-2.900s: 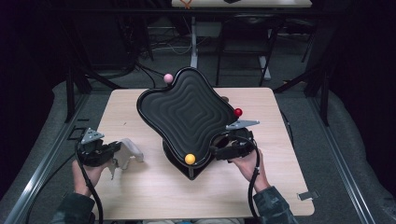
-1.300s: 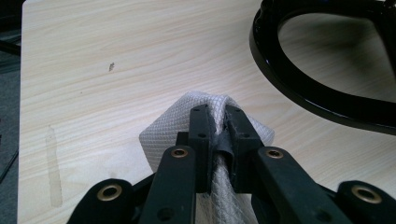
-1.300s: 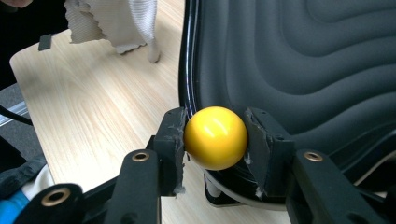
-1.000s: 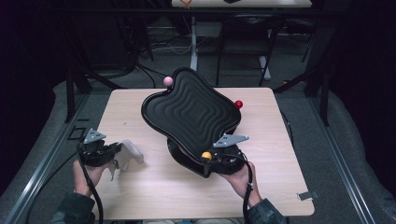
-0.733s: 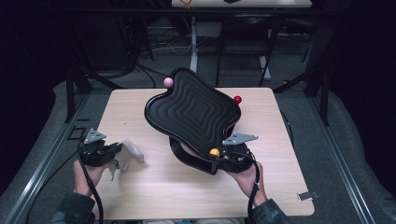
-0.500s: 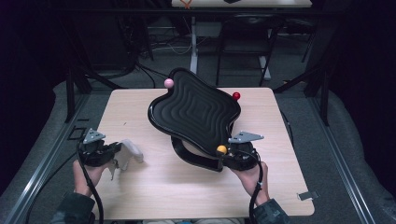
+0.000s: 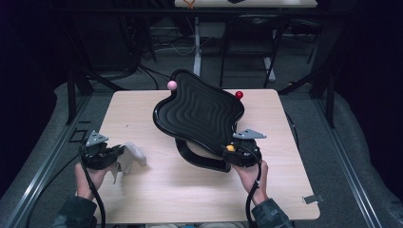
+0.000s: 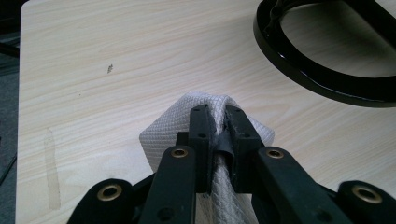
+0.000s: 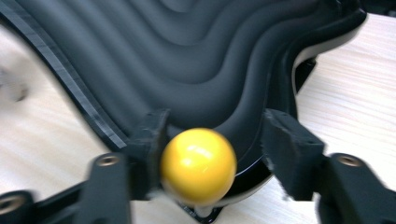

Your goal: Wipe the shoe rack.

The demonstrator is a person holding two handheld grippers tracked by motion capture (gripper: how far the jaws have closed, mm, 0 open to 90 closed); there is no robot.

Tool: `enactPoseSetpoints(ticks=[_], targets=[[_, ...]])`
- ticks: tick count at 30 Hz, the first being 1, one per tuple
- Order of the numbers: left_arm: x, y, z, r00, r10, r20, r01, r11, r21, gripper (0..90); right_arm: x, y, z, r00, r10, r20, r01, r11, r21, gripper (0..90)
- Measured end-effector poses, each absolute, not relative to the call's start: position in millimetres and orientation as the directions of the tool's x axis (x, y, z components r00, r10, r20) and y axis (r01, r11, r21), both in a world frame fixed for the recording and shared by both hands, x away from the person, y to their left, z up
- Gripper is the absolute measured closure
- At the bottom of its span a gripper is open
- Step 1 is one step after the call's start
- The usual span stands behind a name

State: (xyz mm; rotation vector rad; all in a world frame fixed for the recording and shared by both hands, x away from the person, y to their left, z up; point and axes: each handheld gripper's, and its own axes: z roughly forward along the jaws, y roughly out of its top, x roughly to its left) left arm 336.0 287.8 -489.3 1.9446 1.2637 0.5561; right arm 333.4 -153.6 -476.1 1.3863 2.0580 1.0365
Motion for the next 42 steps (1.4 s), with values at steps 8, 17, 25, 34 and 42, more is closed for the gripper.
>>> enactPoseSetpoints(ticks=[8,17,25,34,42], targets=[[336.1,288.0,-489.2,0.424,0.905,-0.034,0.585,-0.244,0.773,81.9,338.3,-149.6,-480.0,-0.386,0.920,0.060,0.580,0.192,0.792,44.3],[336.0,287.9,-489.1,0.424,0.905,-0.036,0.586,-0.244,0.773,82.0,335.2,-143.1,-480.5,-0.407,0.913,0.025,0.544,0.221,0.809,59.4],[336.3,288.0,-489.1,0.427,0.903,-0.034,0.588,-0.249,0.770,82.0,336.3,-149.7,-482.2,-0.484,0.874,0.033,0.512,0.253,0.821,59.7],[336.1,288.8,-489.1,0.429,0.903,-0.032,0.587,-0.251,0.770,82.0,334.5,-155.8,-480.5,-0.567,0.824,0.017,0.489,0.319,0.811,59.7],[336.1,288.7,-489.4,0.433,0.901,-0.033,0.586,-0.254,0.769,81.9,329.2,-171.8,-477.0,-0.608,0.794,0.014,0.495,0.365,0.788,59.6]])
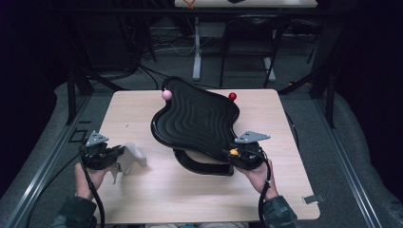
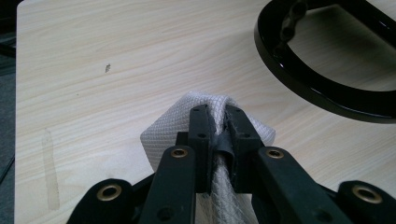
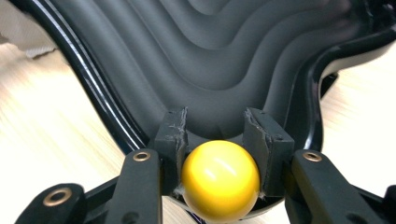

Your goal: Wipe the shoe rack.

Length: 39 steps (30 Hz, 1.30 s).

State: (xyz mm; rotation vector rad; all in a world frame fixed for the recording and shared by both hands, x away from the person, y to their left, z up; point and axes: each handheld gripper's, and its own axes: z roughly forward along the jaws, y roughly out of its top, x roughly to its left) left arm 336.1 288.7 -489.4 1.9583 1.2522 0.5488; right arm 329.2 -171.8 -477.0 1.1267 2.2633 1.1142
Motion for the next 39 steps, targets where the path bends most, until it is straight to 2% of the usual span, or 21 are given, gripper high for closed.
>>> enactPoseSetpoints(ticks=[4,5,7,10,18,21,23,25,27,28,30,39], targets=[[336.2,289.1,-489.5,0.431,0.902,-0.034,0.589,-0.253,0.767,81.9,330.1,-182.6,-476.9,-0.602,0.798,0.022,0.503,0.357,0.787,58.8],[336.3,288.9,-489.6,0.433,0.901,-0.033,0.590,-0.256,0.766,81.9,329.9,-183.9,-476.9,-0.581,0.814,0.007,0.506,0.355,0.786,56.9],[336.4,287.6,-489.9,0.432,0.901,-0.033,0.590,-0.255,0.766,81.9,330.8,-186.4,-477.7,-0.530,0.848,-0.017,0.518,0.340,0.785,46.0],[336.5,287.4,-489.7,0.437,0.899,-0.032,0.588,-0.258,0.766,81.8,334.4,-190.2,-479.5,-0.495,0.869,0.012,0.540,0.297,0.788,39.9],[336.6,287.9,-489.9,0.436,0.900,-0.033,0.591,-0.258,0.764,81.8,344.5,-199.4,-482.8,-0.411,0.910,0.051,0.584,0.220,0.781,30.9],[336.7,287.4,-490.0,0.439,0.898,-0.031,0.590,-0.261,0.764,81.8,348.3,-203.0,-483.8,-0.404,0.909,0.098,0.601,0.183,0.778,33.0],[336.8,287.4,-490.1,0.438,0.898,-0.031,0.591,-0.262,0.763,81.8,349.7,-205.1,-484.2,-0.420,0.898,0.131,0.604,0.169,0.779,37.6],[336.8,287.3,-490.3,0.438,0.898,-0.033,0.592,-0.261,0.762,81.8,349.2,-203.9,-483.5,-0.418,0.902,0.106,0.594,0.184,0.783,42.0],[336.9,286.9,-490.6,0.438,0.898,-0.035,0.593,-0.260,0.762,81.8,347.5,-200.5,-481.3,-0.422,0.904,0.066,0.576,0.211,0.790,59.3],[336.9,286.6,-490.7,0.438,0.899,-0.034,0.593,-0.260,0.762,81.7,347.7,-199.6,-481.7,-0.403,0.913,0.067,0.583,0.199,0.788,59.4],[336.8,286.6,-490.6,0.439,0.898,-0.033,0.593,-0.262,0.762,81.5,350.1,-202.9,-482.2,-0.425,0.899,0.101,0.586,0.188,0.788,59.6],[337.7,286.2,-490.5,0.439,0.898,-0.030,0.592,-0.264,0.761,81.7,355.5,-204.5,-485.1,-0.489,0.867,0.102,0.551,0.216,0.806,60.0]])
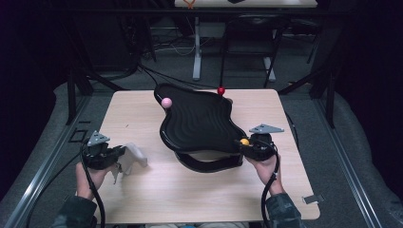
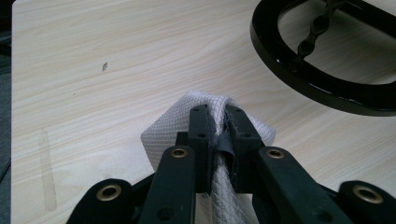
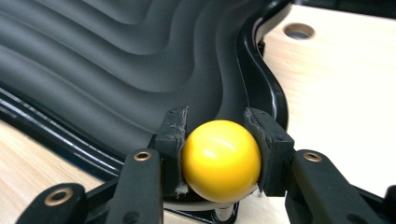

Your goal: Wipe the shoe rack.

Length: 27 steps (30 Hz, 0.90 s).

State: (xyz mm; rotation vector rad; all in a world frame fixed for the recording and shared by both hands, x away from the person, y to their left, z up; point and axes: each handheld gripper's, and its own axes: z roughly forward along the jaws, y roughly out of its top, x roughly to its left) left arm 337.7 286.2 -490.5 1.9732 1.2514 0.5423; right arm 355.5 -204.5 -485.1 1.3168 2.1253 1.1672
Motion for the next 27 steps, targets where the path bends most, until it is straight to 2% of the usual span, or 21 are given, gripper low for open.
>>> enactPoseSetpoints(ticks=[5,12,27], targets=[[337.7,286.2,-490.6,0.437,0.899,-0.030,0.593,-0.263,0.761,81.7,361.4,-201.1,-486.6,-0.541,0.835,0.098,0.525,0.245,0.815,60.0],[337.6,286.4,-490.2,0.437,0.899,-0.031,0.589,-0.260,0.765,82.1,367.3,-194.5,-487.4,-0.550,0.828,0.104,0.520,0.243,0.819,60.0],[338.6,285.4,-488.5,0.438,0.898,-0.037,0.583,-0.253,0.773,83.5,383.9,-181.7,-490.3,-0.629,0.772,0.087,0.468,0.288,0.836,60.0]])
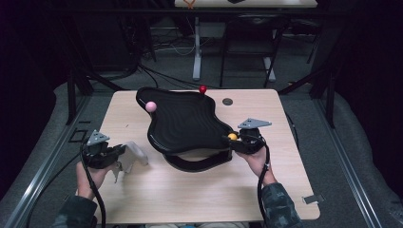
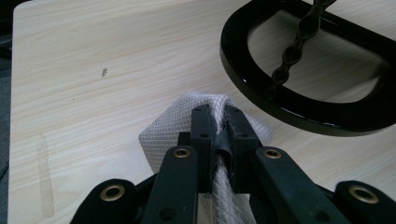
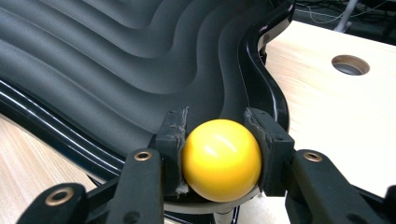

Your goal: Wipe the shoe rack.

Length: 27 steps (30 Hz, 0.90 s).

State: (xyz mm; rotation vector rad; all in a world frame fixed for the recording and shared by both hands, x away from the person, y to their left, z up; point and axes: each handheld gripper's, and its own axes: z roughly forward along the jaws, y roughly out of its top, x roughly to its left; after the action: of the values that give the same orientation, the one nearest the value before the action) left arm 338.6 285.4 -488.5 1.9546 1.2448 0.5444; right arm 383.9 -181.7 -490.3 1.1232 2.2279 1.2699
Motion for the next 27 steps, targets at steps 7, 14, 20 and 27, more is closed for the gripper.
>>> enactPoseSetpoints(ticks=[7,14,20,27], targets=[[339.0,285.2,-487.6,0.440,0.897,-0.038,0.577,-0.250,0.778,83.9,393.1,-180.1,-493.8,-0.663,0.739,0.115,0.449,0.271,0.852,59.9],[339.0,286.6,-484.5,0.444,0.895,-0.045,0.567,-0.242,0.787,84.2,389.1,-172.9,-491.0,-0.624,0.779,0.059,0.450,0.297,0.842,57.8],[341.2,287.8,-478.9,0.446,0.892,-0.066,0.556,-0.219,0.802,84.5,384.8,-167.8,-491.6,-0.570,0.820,0.049,0.465,0.273,0.842,59.7],[347.5,284.5,-466.0,0.461,0.885,-0.064,0.527,-0.215,0.822,84.6,382.7,-156.2,-492.7,-0.514,0.857,0.041,0.473,0.244,0.847,59.9]])
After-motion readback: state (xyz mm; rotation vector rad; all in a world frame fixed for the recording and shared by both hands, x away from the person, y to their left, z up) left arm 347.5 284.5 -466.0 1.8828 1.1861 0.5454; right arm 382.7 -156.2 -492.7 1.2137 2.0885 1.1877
